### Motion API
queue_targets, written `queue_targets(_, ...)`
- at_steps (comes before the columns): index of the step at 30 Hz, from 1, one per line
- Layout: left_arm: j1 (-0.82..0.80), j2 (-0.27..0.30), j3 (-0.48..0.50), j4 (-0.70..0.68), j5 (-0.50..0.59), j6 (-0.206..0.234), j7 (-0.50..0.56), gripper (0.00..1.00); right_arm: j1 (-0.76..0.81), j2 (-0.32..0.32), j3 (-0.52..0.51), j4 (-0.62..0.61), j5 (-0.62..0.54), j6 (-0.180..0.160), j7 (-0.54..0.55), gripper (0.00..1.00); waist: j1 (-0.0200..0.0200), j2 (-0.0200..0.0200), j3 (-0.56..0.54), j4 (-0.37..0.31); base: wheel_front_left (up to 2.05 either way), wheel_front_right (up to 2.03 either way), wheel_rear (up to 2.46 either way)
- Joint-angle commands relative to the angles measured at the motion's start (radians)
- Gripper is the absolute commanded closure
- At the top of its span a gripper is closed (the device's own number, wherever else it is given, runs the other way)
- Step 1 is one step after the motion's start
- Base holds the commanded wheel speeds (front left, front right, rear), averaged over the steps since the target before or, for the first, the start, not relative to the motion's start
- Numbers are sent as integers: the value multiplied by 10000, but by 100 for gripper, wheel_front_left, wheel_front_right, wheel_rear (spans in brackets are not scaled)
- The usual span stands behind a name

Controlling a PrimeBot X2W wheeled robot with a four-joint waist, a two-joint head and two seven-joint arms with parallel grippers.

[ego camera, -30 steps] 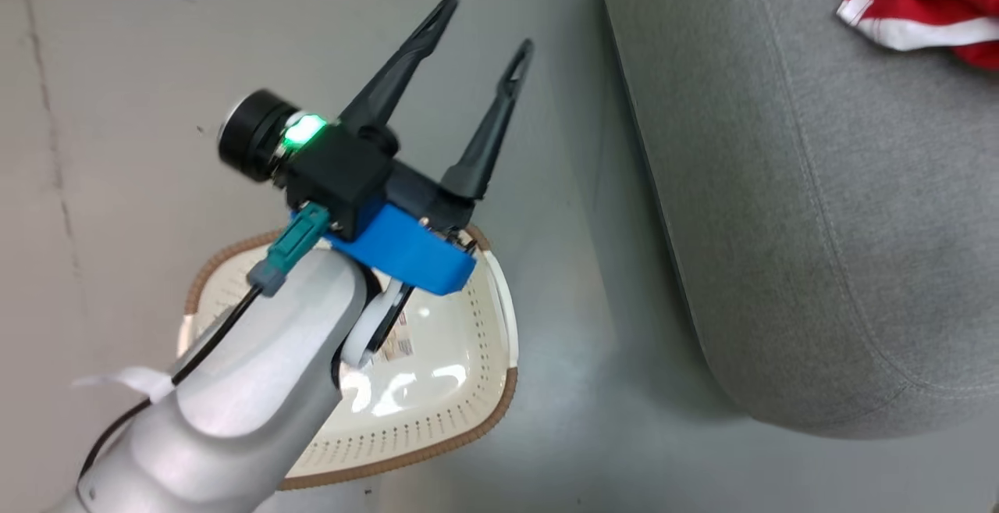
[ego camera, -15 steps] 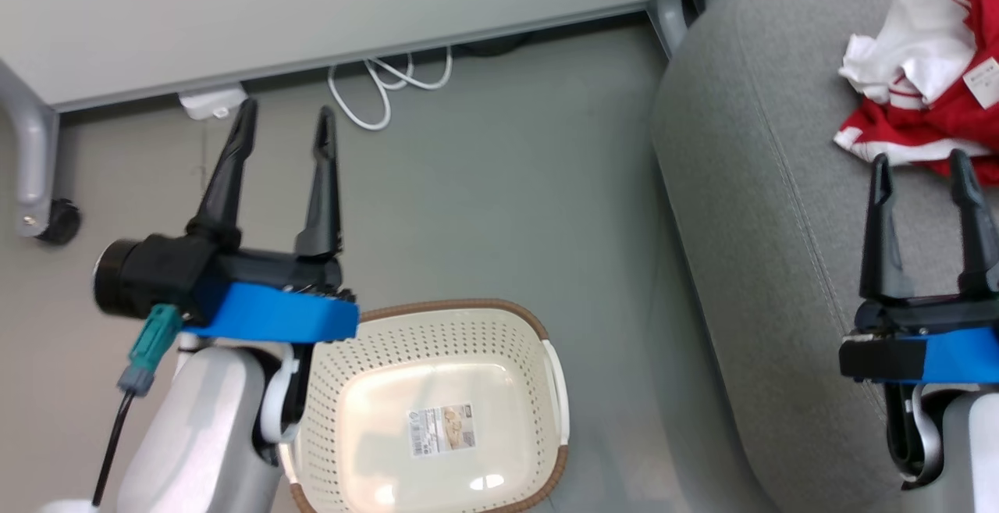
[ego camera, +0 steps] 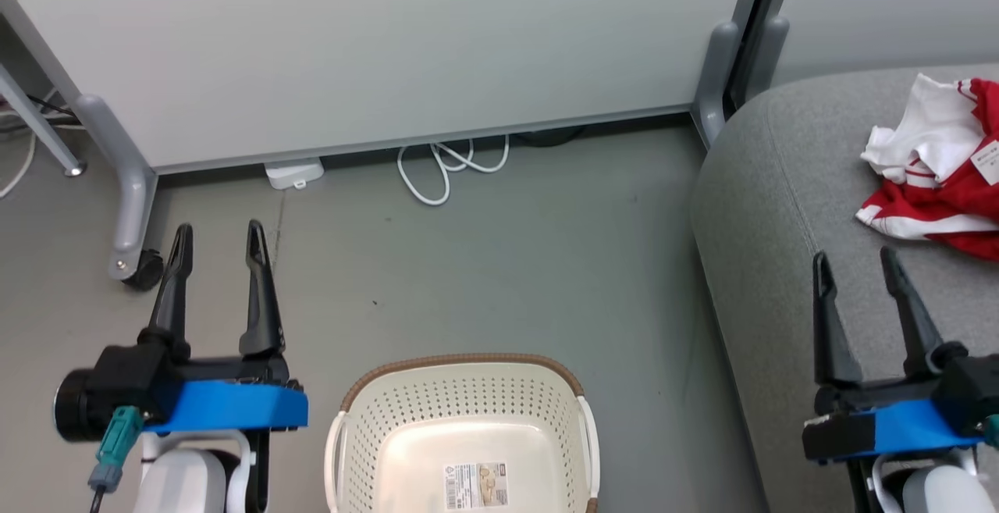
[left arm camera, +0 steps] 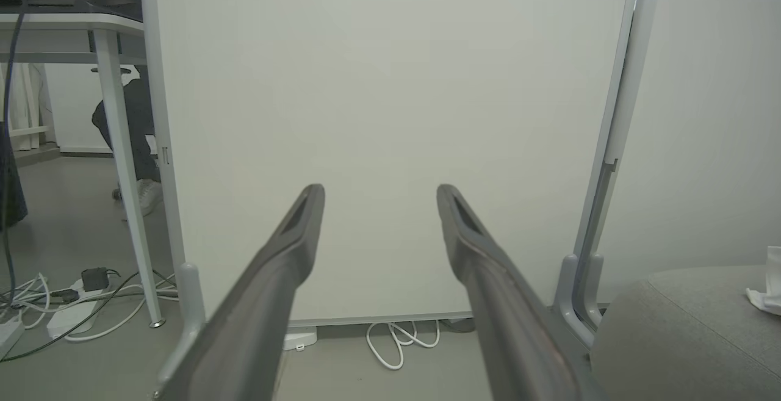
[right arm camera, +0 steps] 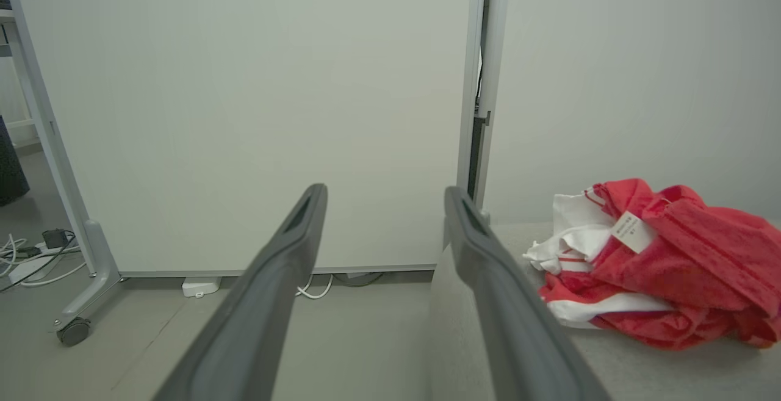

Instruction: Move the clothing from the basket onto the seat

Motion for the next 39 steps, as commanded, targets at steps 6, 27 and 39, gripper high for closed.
queue_targets(6,722,-312,449,119,359,-291,-26,0,499,37,227,320,243,5,-5,0,2,-1,-388,129,0,0,0)
queue_targets(27,944,-558,509,665,699,-586,-25,0,445,39,669,840,830,5,-5,0,2,-1,-469,341,0,0,0)
queue_targets(39,1175,-567,641,1191,-23,-570,298,100,522,27,657,1292,1551,0,218,100,2,-1,-501,311,0,0,0)
